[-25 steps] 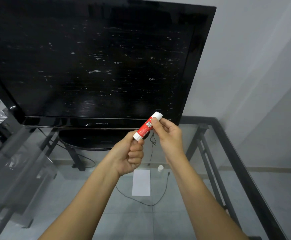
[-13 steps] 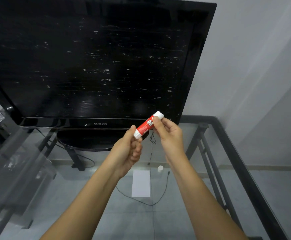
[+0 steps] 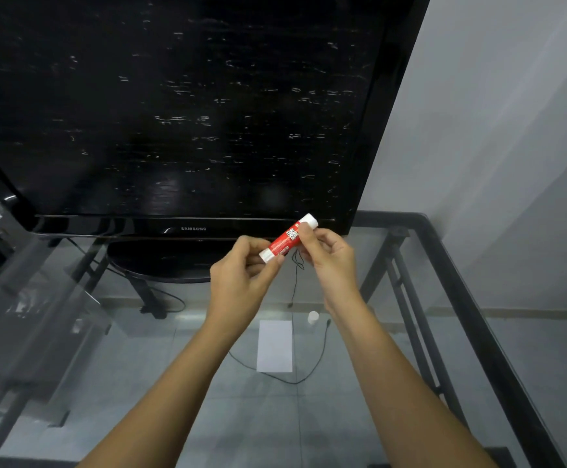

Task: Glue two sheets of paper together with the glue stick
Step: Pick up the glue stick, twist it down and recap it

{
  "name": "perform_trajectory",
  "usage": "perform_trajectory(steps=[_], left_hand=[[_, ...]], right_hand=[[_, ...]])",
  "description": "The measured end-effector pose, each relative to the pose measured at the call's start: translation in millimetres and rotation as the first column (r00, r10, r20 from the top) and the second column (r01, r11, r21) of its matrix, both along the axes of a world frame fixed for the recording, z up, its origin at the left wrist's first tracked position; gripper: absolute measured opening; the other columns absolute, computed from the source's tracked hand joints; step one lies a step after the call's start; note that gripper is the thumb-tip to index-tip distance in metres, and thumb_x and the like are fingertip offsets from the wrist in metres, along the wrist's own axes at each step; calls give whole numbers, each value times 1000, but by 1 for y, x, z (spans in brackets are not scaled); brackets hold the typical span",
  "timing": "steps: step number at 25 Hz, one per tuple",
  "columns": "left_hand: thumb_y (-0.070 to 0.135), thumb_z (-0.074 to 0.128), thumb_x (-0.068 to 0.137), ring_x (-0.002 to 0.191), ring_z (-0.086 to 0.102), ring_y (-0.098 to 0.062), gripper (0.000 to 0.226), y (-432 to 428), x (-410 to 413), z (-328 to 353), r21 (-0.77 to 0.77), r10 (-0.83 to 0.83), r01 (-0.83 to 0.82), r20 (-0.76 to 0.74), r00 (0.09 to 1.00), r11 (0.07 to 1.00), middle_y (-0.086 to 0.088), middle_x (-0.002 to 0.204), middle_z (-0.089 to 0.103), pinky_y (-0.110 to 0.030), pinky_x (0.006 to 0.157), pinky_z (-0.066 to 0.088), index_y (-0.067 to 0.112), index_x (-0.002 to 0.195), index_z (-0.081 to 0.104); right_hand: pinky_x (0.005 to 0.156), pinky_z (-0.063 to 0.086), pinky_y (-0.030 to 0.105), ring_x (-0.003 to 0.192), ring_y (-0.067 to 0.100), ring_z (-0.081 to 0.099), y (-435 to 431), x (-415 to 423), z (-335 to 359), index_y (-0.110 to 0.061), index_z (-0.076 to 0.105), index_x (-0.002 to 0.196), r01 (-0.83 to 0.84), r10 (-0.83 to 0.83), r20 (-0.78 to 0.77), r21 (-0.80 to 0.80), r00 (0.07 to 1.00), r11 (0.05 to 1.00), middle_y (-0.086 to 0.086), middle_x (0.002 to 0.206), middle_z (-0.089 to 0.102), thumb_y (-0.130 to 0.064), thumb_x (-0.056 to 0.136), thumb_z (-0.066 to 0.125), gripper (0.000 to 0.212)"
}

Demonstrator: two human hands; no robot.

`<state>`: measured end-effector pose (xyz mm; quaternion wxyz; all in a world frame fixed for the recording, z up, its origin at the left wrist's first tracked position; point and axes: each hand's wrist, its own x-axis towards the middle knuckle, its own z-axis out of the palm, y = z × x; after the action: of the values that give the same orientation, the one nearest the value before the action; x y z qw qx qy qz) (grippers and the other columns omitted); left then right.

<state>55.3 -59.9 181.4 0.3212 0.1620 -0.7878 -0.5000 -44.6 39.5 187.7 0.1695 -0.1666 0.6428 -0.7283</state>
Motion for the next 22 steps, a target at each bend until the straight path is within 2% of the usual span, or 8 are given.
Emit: perform_trajectory(steps=[5, 7, 9, 12, 15, 17, 19, 22], left_hand=[[25, 70, 81, 79, 58, 16, 17, -4, -3, -14, 39, 107, -110, 69, 992, 993, 23, 86, 59, 0, 60, 44, 25, 90, 56], [25, 70, 81, 79, 58, 15, 16, -8, -2, -18, 54, 124, -129, 91, 988, 990, 22, 86, 59, 0, 59, 44, 24, 90, 57], [25, 70, 81, 80, 58, 14, 17, -11, 0, -21, 53, 138, -144, 107, 985, 988, 22, 86, 60, -1, 60, 45, 25, 90, 56], [26, 70, 81, 80, 58, 10, 16, -11, 3, -26, 50, 139, -147, 130, 982, 988, 23, 85, 60, -2, 60, 46, 27, 89, 56], [29, 70, 80, 81, 59, 4, 17, -13, 9, -33, 45, 162, -170, 147, 976, 984, 21, 86, 61, -4, 60, 47, 25, 90, 57], [30, 70, 80, 81, 58, 3, 17, -15, 12, -38, 51, 172, -182, 152, 973, 982, 20, 86, 61, -4, 58, 47, 25, 91, 57], [28, 70, 81, 80, 58, 4, 16, -17, 10, -40, 61, 172, -183, 154, 973, 981, 19, 85, 61, -4, 58, 47, 26, 90, 57], [27, 69, 81, 78, 57, 8, 16, -15, 2, -38, 98, 152, -168, 156, 976, 981, 18, 83, 60, -2, 58, 45, 30, 88, 55]], right_hand=[[84, 48, 24, 97, 13, 63, 9, -35, -53, -22, 62, 107, 49, -33, -57, 296, 998, 954, -1, 103, 68, -45, 87, 52, 32], [90, 44, 28, 108, 22, 59, 18, -47, -94, -13, 59, 118, 94, 16, -187, 566, 982, 819, 8, 115, 64, -28, 91, 53, 31], [99, 37, 30, 118, 26, 52, 27, -51, -136, -9, 54, 124, 66, 251, -281, 777, 926, 626, 13, 129, 57, -19, 91, 55, 35], [106, 34, 33, 125, 25, 45, 33, -53, -182, -13, 49, 131, 34, 485, -245, 914, 839, 404, 10, 140, 46, -14, 89, 53, 41], [99, 41, 34, 118, 27, 51, 33, -51, -203, -12, 48, 131, 68, 565, -225, 956, 794, 286, 13, 134, 51, -3, 89, 47, 43], [89, 46, 33, 108, 30, 57, 29, -48, -199, -9, 52, 126, 126, 493, -307, 922, 814, 366, 17, 124, 58, 1, 89, 47, 39], [81, 47, 28, 98, 30, 60, 21, -46, -178, -5, 57, 120, 180, 188, -374, 754, 908, 632, 20, 116, 62, -5, 90, 52, 31], [71, 46, 10, 98, 9, 60, 10, -43, -122, -18, 56, 124, 142, -155, 14, 325, 988, 935, 2, 118, 61, -23, 86, 63, 39]])
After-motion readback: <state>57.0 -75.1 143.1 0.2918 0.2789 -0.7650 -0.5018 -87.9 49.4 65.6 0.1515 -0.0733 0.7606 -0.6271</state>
